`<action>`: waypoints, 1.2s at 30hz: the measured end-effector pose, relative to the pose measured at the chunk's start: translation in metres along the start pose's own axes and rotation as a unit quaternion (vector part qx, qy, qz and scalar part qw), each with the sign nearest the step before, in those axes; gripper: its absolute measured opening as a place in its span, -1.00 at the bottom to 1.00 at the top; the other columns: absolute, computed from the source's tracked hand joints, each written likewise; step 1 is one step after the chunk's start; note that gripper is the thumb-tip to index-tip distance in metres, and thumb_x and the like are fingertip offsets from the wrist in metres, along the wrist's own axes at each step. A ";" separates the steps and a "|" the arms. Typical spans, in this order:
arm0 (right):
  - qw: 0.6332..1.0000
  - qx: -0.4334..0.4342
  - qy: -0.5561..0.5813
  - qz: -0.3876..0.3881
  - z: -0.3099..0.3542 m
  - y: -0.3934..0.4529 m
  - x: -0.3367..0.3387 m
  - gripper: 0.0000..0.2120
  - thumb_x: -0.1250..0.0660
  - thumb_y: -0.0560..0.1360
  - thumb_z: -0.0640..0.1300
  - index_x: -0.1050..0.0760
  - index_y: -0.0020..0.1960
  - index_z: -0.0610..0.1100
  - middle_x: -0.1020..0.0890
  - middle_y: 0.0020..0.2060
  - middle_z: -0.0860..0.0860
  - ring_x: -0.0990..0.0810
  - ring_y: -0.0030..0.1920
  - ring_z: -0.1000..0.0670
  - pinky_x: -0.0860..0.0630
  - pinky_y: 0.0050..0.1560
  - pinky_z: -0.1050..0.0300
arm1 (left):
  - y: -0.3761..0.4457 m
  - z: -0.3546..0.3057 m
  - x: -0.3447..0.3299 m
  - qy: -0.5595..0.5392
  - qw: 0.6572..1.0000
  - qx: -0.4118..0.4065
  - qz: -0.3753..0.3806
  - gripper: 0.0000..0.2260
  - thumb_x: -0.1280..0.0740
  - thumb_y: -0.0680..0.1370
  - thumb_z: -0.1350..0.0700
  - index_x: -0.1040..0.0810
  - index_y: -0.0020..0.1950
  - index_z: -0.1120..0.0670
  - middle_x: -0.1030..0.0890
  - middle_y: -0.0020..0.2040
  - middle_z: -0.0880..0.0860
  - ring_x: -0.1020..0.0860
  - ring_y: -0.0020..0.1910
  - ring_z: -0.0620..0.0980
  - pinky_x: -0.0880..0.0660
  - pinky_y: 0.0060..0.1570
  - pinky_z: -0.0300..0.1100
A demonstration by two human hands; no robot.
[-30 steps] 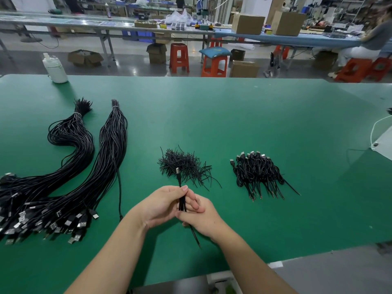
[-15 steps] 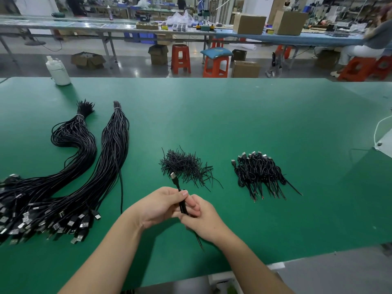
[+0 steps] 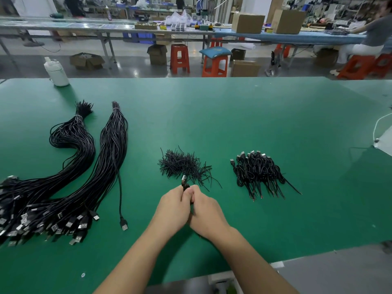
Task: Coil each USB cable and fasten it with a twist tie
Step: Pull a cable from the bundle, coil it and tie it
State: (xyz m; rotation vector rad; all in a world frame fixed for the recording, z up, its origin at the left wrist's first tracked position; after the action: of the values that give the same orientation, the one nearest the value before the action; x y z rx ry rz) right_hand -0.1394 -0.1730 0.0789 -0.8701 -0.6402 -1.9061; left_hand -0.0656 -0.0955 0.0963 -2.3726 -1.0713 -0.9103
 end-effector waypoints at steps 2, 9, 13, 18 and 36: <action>1.000 0.003 -0.013 -0.024 0.001 0.001 0.006 -0.82 -0.19 0.53 0.00 -0.24 0.04 -0.04 -0.61 -0.18 -0.07 -0.57 -0.18 -0.26 -0.43 -0.24 -0.07 | 0.002 0.006 0.002 -0.057 0.998 0.021 -0.028 -0.69 -0.18 0.64 -0.03 -0.55 -0.24 0.00 -0.55 -0.19 0.07 -0.52 -0.15 0.09 -0.45 -0.16 -0.11; 0.995 0.042 -0.077 -0.039 0.011 -0.001 0.004 -0.82 -0.04 0.66 0.05 -0.22 0.03 -0.07 -0.58 -0.11 -0.08 -0.57 -0.20 -0.23 -0.39 -0.22 -0.08 | -0.004 0.004 0.010 -0.107 0.990 0.000 -0.093 -0.66 -0.20 0.65 -0.04 -0.60 -0.26 -0.01 -0.54 -0.25 -0.01 -0.51 -0.27 -0.16 -0.29 -0.30 -0.34; 0.995 0.039 -0.066 -0.057 0.012 -0.001 0.006 -0.80 -0.02 0.67 0.02 -0.26 0.04 -0.11 -0.55 -0.12 -0.08 -0.55 -0.23 -0.23 -0.42 -0.23 -0.11 | -0.009 -0.003 0.017 -0.077 0.985 -0.044 -0.147 -0.59 -0.25 0.61 -0.07 -0.53 -0.39 0.07 -0.51 -0.47 -0.03 -0.49 -0.39 -0.19 -0.30 -0.43 -0.37; 0.995 0.024 -0.062 -0.069 0.008 -0.003 0.005 -0.80 -0.02 0.66 0.00 -0.28 0.06 -0.12 -0.57 -0.10 -0.11 -0.55 -0.20 -0.25 -0.40 -0.22 -0.10 | -0.012 0.001 0.021 -0.123 0.979 -0.025 -0.163 -0.71 -0.38 0.50 -0.15 -0.55 -0.33 -0.02 -0.59 -0.39 -0.23 -0.54 -0.35 -0.28 -0.35 -0.37 -0.45; 0.992 0.054 -0.086 0.071 0.000 -0.012 -0.017 -0.91 -0.02 0.64 -0.06 -0.25 0.03 -0.05 -0.53 -0.04 -0.10 -0.44 -0.26 -0.18 -0.28 -0.20 0.00 | 0.021 0.004 0.018 0.116 0.975 -0.157 0.105 -0.85 -0.38 0.51 -0.11 -0.62 -0.09 -0.05 -0.56 -0.36 -0.13 -0.49 -0.38 -0.27 -0.40 -0.33 -0.40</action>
State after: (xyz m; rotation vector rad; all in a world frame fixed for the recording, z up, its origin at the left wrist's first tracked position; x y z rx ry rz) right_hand -0.1449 -0.1590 0.0644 -0.9907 -0.7586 -1.6663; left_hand -0.0391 -0.0976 0.1044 -2.4858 -0.6102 -1.3168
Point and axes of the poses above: each hand's wrist, its own y-axis towards the middle knuckle, its own x-axis out of the back of the hand, z = x × y, the point moved 6 cm from there along y, towards the middle knuckle
